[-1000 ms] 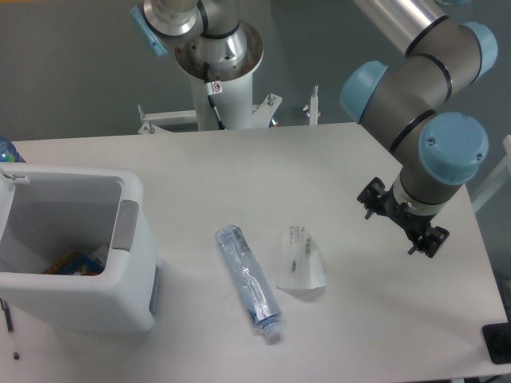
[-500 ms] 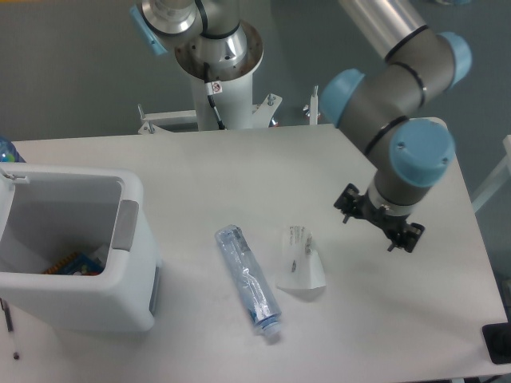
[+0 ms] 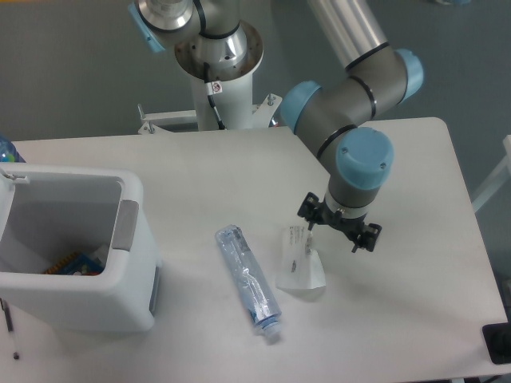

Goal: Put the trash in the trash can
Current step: 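Move the gripper over the white paper wrapper and lower it, then close the gripper on the white paper wrapper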

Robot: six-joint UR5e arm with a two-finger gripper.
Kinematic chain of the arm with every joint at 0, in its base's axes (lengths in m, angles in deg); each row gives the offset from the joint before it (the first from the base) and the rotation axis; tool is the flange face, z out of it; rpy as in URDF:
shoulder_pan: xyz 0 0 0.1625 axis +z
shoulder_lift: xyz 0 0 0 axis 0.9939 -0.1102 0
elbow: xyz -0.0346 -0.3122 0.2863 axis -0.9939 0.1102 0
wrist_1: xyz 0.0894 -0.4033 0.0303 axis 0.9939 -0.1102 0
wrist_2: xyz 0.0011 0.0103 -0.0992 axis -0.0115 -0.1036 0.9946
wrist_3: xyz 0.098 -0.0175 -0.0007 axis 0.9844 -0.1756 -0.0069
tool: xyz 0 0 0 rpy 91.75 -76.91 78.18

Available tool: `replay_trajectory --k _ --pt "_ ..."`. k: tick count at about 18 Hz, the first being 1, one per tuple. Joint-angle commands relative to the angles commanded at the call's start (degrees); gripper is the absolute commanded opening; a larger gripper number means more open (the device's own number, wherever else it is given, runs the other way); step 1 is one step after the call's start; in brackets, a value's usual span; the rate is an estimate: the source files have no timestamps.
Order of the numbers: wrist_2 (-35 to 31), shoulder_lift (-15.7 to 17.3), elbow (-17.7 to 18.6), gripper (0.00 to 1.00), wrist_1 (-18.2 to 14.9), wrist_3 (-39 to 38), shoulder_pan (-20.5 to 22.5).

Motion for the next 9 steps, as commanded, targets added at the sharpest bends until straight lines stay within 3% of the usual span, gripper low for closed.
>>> replay_trajectory --k 2,9 --pt "0.0 -0.2 0.2 0.88 0.3 -1.8 -1.0" --pt "-0.1 -0.1 2.0 0.5 0.4 -4.2 -1.8"
